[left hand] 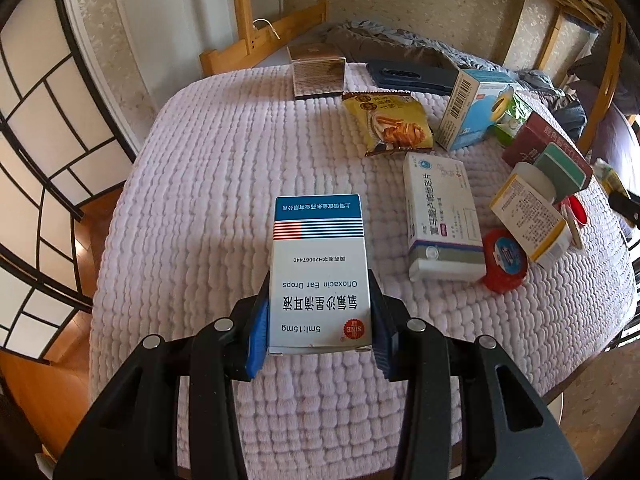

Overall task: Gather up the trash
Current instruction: 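Lift the Ofloxacin box with the left tool while the right tool lifts the yellow BABO bag, then carry the Ofloxacin box and yellow bag with both tools over the white bin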

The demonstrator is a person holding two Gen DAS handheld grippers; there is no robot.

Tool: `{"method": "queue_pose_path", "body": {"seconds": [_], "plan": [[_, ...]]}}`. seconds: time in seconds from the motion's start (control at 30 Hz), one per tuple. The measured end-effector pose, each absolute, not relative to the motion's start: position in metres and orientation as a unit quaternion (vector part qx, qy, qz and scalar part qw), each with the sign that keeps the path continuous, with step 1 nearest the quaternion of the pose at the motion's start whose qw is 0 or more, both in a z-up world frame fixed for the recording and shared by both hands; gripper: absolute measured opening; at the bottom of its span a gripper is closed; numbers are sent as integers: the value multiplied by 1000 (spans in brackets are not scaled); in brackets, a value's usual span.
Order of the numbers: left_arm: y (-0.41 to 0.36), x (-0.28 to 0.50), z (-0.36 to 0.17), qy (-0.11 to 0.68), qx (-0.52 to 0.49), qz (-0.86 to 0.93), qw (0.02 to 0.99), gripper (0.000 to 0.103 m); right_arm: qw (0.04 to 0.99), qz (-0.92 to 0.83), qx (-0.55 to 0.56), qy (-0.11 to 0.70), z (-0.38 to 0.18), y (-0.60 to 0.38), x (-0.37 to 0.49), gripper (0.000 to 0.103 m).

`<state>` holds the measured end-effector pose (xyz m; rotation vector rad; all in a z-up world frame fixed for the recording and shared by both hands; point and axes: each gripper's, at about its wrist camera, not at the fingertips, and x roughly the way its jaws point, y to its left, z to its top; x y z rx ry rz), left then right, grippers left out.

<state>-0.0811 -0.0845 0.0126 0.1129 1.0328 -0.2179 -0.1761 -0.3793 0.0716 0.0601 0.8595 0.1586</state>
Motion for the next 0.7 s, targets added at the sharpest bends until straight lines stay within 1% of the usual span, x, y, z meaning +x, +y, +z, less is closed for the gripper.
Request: {"method": "queue_pose_path", "body": {"seconds": [0.7], "plan": [[-92,-138,28,481,56,-135,864,44,891,97,70,437,67,-347,-252,54]]}}
